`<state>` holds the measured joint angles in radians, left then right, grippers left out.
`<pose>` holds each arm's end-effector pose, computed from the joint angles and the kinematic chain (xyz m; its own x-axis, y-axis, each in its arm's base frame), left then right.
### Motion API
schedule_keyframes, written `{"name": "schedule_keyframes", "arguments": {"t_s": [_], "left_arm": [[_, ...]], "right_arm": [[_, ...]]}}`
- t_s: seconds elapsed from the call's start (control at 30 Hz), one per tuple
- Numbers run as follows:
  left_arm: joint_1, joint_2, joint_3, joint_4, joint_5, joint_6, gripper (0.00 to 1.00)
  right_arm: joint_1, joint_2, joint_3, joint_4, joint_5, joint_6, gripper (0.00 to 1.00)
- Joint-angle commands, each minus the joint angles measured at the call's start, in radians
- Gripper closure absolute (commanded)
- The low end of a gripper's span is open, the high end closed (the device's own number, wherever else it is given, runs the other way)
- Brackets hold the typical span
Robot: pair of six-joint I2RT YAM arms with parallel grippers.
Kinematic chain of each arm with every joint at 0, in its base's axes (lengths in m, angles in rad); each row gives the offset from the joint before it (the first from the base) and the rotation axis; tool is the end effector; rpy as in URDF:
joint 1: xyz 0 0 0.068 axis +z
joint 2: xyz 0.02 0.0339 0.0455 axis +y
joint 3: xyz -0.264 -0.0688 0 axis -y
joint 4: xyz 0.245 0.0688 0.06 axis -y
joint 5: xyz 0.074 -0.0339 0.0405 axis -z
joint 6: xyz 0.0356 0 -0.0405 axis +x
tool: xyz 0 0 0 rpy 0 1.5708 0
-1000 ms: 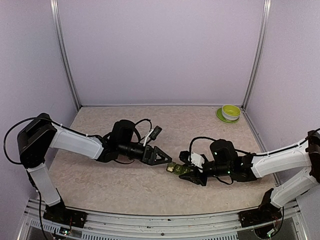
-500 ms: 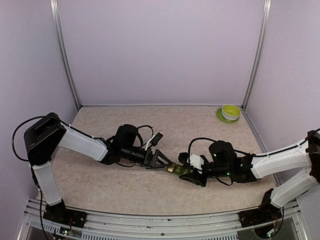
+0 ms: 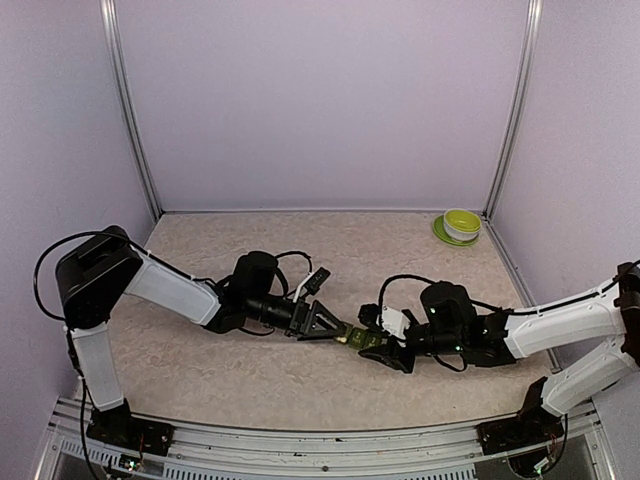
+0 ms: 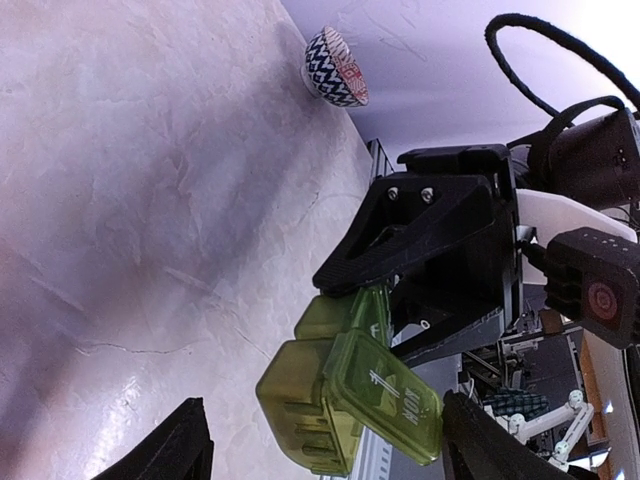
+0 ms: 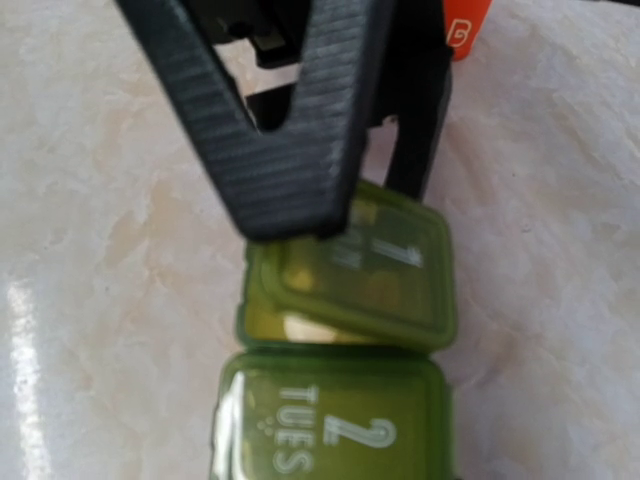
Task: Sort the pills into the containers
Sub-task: Close the lid of the pill container in the compartment of the pill container.
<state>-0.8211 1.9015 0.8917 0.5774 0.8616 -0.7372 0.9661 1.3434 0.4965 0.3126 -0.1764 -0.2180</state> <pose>0.2358 -0.2930 0.1469 -0.8474 0.2678 -0.4584 0.5085 0.1613 -0.8458 0.1436 0.2187 0.1713 -0.0889 -0.5032 -0.8596 -0.9372 0.3345 -0.0989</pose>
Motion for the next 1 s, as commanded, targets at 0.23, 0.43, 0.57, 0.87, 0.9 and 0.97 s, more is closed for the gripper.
{"name": "schedule_keyframes", "arguments": {"t_s": [0.23,0.43,0.57,0.87,0.9,0.97], "left_arm": [[-0.018,0.037,0.007,0.077,0.036,-0.043,0.35],[-0.019,0.041,0.007,0.095,0.041,-0.06,0.39],[-0.019,0.046,0.008,0.105,0.043,-0.067,0.44],[-0.022,0.06,0.009,0.146,0.058,-0.094,0.58],[-0.022,0.062,0.009,0.153,0.059,-0.099,0.59],[-0.023,0.062,0.009,0.157,0.062,-0.103,0.6]], "right_arm": [[0.01,-0.031,-0.02,0.043,0.012,-0.003,0.63],[0.01,-0.032,-0.021,0.04,0.019,-0.004,0.62],[0.01,-0.033,-0.024,0.045,0.018,-0.005,0.62],[0.01,-0.03,-0.024,0.048,0.023,-0.006,0.62],[0.01,-0.028,-0.025,0.048,0.024,-0.006,0.63],[0.01,-0.026,-0.024,0.05,0.022,-0.006,0.62]]}}
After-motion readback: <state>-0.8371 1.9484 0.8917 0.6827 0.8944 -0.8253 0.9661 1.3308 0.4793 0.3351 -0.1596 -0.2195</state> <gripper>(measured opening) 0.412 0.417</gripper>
